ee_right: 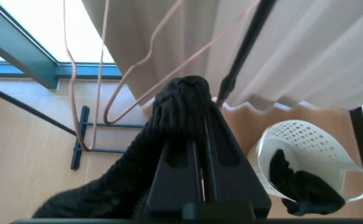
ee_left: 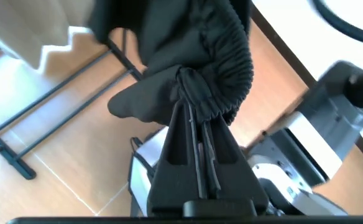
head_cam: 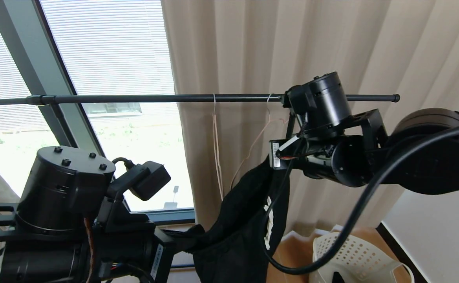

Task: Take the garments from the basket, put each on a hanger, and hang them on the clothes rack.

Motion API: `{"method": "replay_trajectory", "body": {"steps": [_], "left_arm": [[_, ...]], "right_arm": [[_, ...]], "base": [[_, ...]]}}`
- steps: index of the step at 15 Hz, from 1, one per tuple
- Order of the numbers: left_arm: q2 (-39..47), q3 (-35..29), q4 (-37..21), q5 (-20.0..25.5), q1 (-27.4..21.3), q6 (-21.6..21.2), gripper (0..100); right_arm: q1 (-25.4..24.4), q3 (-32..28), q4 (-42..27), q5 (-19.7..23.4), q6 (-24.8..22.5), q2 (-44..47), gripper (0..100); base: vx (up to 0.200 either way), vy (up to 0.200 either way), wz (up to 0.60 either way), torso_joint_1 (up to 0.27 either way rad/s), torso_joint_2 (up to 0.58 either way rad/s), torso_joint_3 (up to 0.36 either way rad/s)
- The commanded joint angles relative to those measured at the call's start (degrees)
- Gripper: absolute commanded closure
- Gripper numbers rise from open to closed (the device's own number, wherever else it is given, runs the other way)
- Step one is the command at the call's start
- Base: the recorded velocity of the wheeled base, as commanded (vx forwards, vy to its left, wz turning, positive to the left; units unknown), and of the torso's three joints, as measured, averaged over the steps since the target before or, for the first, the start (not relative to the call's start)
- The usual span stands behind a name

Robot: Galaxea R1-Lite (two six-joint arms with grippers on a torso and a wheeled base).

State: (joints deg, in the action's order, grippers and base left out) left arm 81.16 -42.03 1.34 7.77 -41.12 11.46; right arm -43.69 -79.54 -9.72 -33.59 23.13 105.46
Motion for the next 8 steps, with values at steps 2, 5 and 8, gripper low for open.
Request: {"method": "replay_trajectory", "body": {"steps": [2,5,8], "left_arm": [[4.7,-6.6,0.2,-0.1,4.6,-0.6,100],[9.5,-15.2,0.0,-1.9,5.3,-0.6,100],[13.0,-21.2,-0.3,-2.1,5.3,-0.6,100]], "right_arm": [[0.8,11.7,-0.1,-0.6,-0.1,-11.0,100],[0.7,17.6,-0.4,-1.9,-0.4,-14.8,100],[0.6,18.3,-2.3,-2.0,-0.5,-15.1,100]], "base": [[0.0,0.0,0.0,0.0,0.0,0.0],[0.0,0.0,0.0,0.0,0.0,0.0],[0.0,0.0,0.0,0.0,0.0,0.0]]}}
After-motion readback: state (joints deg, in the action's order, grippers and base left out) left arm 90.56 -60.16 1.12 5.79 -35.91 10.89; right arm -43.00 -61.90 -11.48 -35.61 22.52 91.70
